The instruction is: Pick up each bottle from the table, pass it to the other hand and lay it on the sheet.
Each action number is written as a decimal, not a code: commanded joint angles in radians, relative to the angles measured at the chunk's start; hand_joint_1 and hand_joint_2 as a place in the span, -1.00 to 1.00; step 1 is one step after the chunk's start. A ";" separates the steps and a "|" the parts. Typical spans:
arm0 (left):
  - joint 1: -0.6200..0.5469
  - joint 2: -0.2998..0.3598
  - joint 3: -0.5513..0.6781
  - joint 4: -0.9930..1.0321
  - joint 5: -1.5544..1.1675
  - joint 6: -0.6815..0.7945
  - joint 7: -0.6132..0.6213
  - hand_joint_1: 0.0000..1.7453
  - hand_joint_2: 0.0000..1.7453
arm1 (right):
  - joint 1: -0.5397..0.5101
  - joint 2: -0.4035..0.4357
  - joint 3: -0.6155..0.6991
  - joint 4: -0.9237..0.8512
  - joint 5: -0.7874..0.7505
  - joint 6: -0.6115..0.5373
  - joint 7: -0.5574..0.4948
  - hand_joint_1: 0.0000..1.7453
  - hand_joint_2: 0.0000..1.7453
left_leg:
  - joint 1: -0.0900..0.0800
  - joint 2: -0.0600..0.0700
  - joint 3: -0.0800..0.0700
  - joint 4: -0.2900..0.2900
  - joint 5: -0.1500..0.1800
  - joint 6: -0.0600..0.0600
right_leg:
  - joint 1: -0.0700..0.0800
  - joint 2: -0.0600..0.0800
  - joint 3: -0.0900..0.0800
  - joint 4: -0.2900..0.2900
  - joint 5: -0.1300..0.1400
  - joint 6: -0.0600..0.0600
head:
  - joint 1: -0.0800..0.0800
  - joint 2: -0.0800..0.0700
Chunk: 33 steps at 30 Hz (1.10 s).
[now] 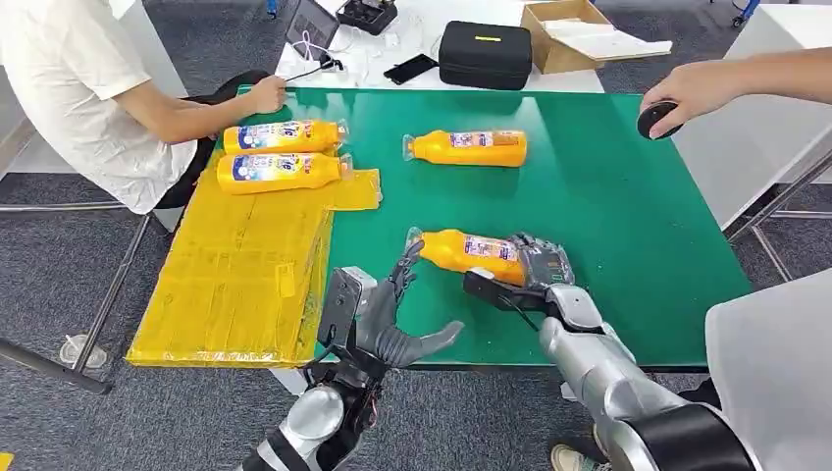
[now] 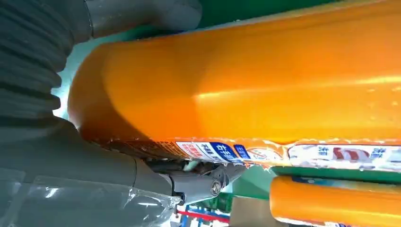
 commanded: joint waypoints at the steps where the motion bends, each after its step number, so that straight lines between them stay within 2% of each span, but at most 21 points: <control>1: -0.047 0.013 -0.038 0.060 0.019 -0.015 0.013 -1.00 1.00 | 0.038 -0.022 -0.017 0.098 -0.011 0.140 0.051 1.00 1.00 | 0.002 -0.004 0.005 -0.003 0.000 0.000 | 0.003 -0.006 0.008 -0.004 -0.001 -0.004 | 0.001 0.000; 6: -0.047 0.014 -0.032 0.052 0.010 0.009 0.003 -1.00 1.00 | 0.049 -0.027 -0.038 0.085 -0.026 0.136 0.034 1.00 1.00 | 0.001 -0.005 0.005 -0.002 0.000 0.000 | 0.002 -0.006 0.007 -0.003 -0.002 -0.002 | 0.000 0.000; 9: -0.044 0.017 -0.029 0.049 0.004 0.018 -0.002 -1.00 1.00 | 0.052 -0.014 -0.090 0.077 -0.073 0.108 -0.019 1.00 1.00 | 0.002 -0.005 0.007 -0.002 0.001 0.001 | 0.002 -0.006 0.009 -0.005 -0.001 -0.002 | 0.000 0.000; 10: -0.040 0.018 -0.024 0.045 0.003 0.029 -0.007 -1.00 1.00 | 0.058 0.002 -0.161 0.064 -0.148 0.083 -0.079 1.00 1.00 | 0.001 -0.004 0.007 -0.002 0.000 0.001 | 0.002 -0.005 0.009 -0.004 -0.002 -0.001 | 0.000 0.000; 12: -0.033 0.025 -0.018 0.037 0.001 0.036 -0.012 -1.00 1.00 | 0.054 0.019 -0.201 0.062 -0.192 0.070 -0.124 1.00 1.00 | 0.001 -0.003 0.007 -0.002 0.000 0.000 | 0.002 -0.003 0.009 -0.004 -0.001 -0.001 | 0.000 0.000; 13: -0.025 0.029 -0.010 0.028 0.001 0.046 -0.017 -1.00 1.00 | 0.057 0.042 -0.278 0.042 -0.280 0.051 -0.211 1.00 1.00 | 0.001 -0.002 0.008 -0.002 0.000 0.001 | 0.002 -0.002 0.009 -0.004 -0.001 -0.001 | 0.000 0.000; 14: -0.020 0.033 -0.008 0.023 0.002 0.049 -0.019 -1.00 1.00 | 0.052 0.052 -0.297 0.043 -0.304 0.053 -0.232 1.00 1.00 | 0.002 -0.002 0.008 -0.003 0.000 0.000 | 0.003 -0.003 0.010 -0.005 -0.001 -0.002 | 0.000 0.000; 18: -0.017 0.037 -0.008 0.020 0.002 0.049 -0.019 -1.00 1.00 | 0.049 0.057 -0.296 0.042 -0.302 0.052 -0.226 1.00 1.00 | 0.002 0.004 0.008 -0.002 -0.001 0.000 | 0.002 0.002 0.009 -0.004 0.000 -0.003 | 0.000 0.000; 20: -0.003 0.036 0.005 0.008 0.000 0.077 -0.025 -1.00 1.00 | 0.057 0.073 -0.346 0.015 -0.365 0.005 -0.333 1.00 1.00 | 0.001 0.002 0.008 -0.002 -0.002 -0.001 | 0.002 0.001 0.008 -0.003 0.000 -0.003 | 0.000 0.000; 25: 0.050 0.067 0.031 -0.040 0.007 0.138 -0.056 -1.00 1.00 | 0.114 0.168 -0.451 -0.150 -0.606 0.026 -0.580 0.96 1.00 | 0.002 0.006 0.008 -0.002 -0.003 -0.001 | 0.004 0.005 0.007 -0.003 0.001 -0.003 | 0.001 0.000; 27: 0.068 0.082 0.037 -0.055 0.016 0.121 -0.058 -1.00 1.00 | 0.175 0.198 -0.434 -0.285 -0.712 0.054 -0.616 0.96 1.00 | 0.002 0.007 0.007 -0.002 -0.003 -0.001 | 0.003 0.006 0.006 -0.002 0.000 -0.003 | 0.000 0.000; 29: 0.090 0.090 0.054 -0.080 0.076 0.052 -0.046 -1.00 1.00 | 0.260 0.218 -0.357 -0.452 -0.822 0.073 -0.603 0.98 1.00 | 0.002 0.006 0.004 -0.002 -0.003 -0.001 | 0.003 0.006 0.003 -0.002 0.000 -0.003 | 0.000 0.000; 33: 0.098 0.091 0.074 -0.112 0.147 -0.009 -0.026 -1.00 1.00 | 0.319 0.228 -0.243 -0.556 -0.886 0.083 -0.596 1.00 1.00 | 0.003 0.002 0.000 -0.001 -0.003 -0.001 | 0.004 0.003 0.001 -0.001 -0.002 -0.003 | 0.000 0.000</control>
